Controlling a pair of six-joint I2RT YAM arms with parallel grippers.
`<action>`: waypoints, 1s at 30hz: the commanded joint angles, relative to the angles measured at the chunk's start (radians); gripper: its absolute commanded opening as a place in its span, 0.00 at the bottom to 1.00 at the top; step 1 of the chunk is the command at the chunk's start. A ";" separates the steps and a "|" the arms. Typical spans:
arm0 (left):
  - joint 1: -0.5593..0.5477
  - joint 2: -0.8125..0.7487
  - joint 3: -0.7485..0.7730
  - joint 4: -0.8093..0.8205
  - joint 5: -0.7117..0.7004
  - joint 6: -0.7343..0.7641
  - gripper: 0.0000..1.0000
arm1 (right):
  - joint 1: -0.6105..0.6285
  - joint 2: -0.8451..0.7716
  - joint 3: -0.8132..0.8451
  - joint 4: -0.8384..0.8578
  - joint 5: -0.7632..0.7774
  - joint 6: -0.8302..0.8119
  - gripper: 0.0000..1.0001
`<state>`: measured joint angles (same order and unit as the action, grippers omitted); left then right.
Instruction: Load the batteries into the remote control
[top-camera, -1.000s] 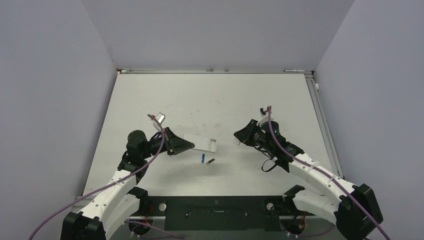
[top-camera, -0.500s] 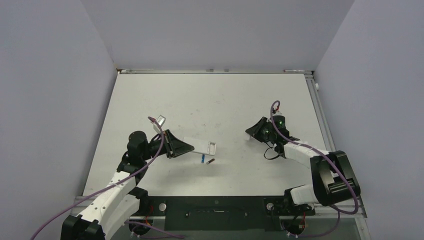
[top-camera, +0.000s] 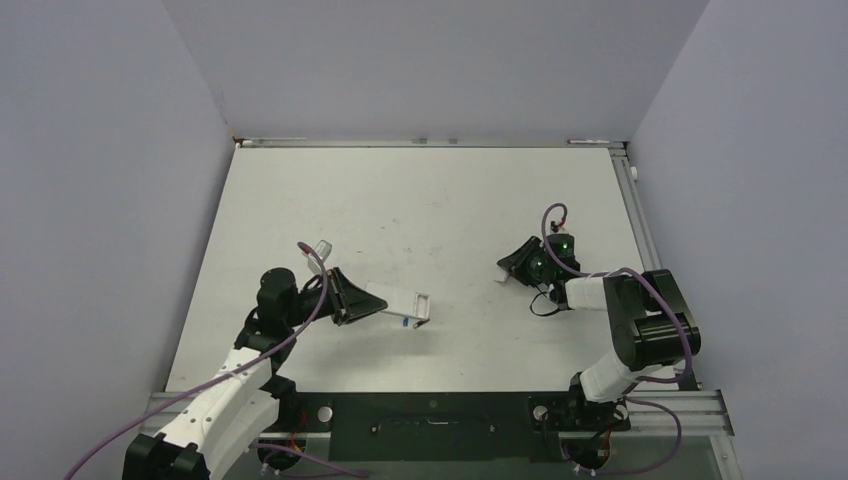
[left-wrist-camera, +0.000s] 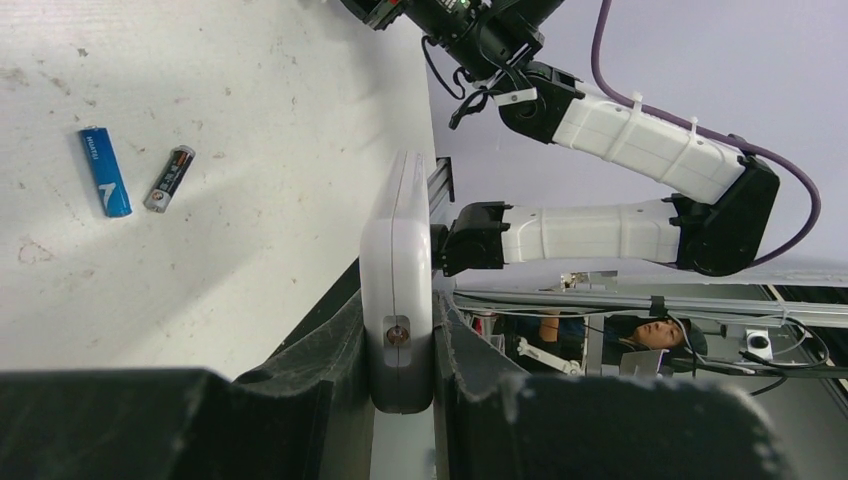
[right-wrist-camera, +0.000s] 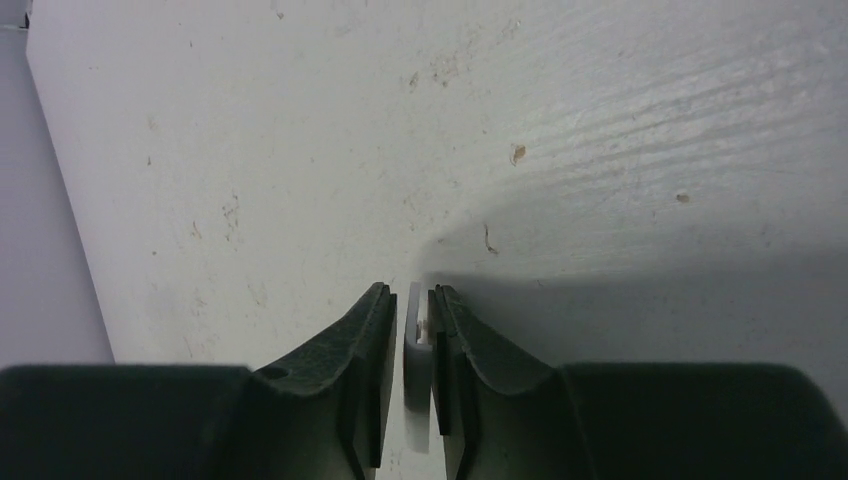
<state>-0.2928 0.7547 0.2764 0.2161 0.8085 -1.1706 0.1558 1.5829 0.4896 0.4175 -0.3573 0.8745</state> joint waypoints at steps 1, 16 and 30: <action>0.001 -0.020 -0.011 -0.009 -0.021 0.000 0.00 | -0.018 0.025 0.005 0.070 -0.005 -0.013 0.24; -0.051 -0.083 -0.088 -0.089 -0.114 -0.081 0.00 | -0.027 -0.089 0.067 -0.205 0.137 -0.105 0.50; -0.216 -0.254 -0.190 -0.229 -0.401 -0.291 0.00 | 0.036 -0.378 0.107 -0.471 0.252 -0.194 0.57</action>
<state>-0.4713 0.5545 0.1020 0.0429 0.5385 -1.3727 0.1535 1.2949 0.5560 0.0250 -0.1661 0.7231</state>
